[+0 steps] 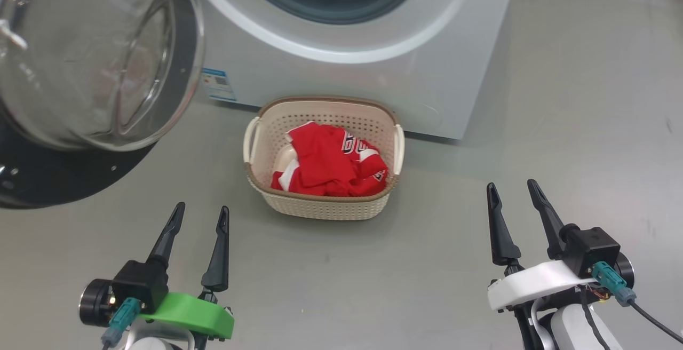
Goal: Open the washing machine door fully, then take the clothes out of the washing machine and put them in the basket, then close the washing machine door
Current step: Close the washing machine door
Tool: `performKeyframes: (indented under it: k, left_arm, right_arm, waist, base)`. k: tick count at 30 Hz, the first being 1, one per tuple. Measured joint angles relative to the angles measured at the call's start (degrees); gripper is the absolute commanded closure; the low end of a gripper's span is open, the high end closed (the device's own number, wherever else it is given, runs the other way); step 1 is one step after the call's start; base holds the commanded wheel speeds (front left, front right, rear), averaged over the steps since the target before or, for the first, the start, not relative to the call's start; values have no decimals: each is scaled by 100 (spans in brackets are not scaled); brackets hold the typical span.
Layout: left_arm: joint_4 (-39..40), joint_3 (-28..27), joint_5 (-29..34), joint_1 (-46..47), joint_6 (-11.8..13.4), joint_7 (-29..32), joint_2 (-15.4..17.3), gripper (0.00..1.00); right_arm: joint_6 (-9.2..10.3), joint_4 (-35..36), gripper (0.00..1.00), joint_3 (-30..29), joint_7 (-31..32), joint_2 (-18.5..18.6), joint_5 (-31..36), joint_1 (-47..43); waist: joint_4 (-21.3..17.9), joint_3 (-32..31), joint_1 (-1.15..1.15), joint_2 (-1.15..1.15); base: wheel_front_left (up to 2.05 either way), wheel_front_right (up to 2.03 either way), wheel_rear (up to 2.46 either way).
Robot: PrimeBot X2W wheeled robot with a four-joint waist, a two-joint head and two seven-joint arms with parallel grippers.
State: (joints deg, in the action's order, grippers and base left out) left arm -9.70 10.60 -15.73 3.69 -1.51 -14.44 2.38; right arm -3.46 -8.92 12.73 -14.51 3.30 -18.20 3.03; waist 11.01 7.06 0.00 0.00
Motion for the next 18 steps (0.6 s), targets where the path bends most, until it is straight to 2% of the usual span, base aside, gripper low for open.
performKeyframes:
  k: [14, 18]
  left_arm:
    - [-4, 10, -26, 4, 176, 0, 0, 0]
    - [-10, 13, 140, 4, 230, 0, -1, 0]
  right_arm:
    - [-53, -63, 0, 29, 0, -1, 19, 33]
    - [-54, -67, 0, 27, 0, -2, 18, 31]
  waist:
    - [1107, -60, 0, 0]
    - [1428, -107, 0, 0]
  base:
    - [0, 0, 0]
    - [0, 0, 0]
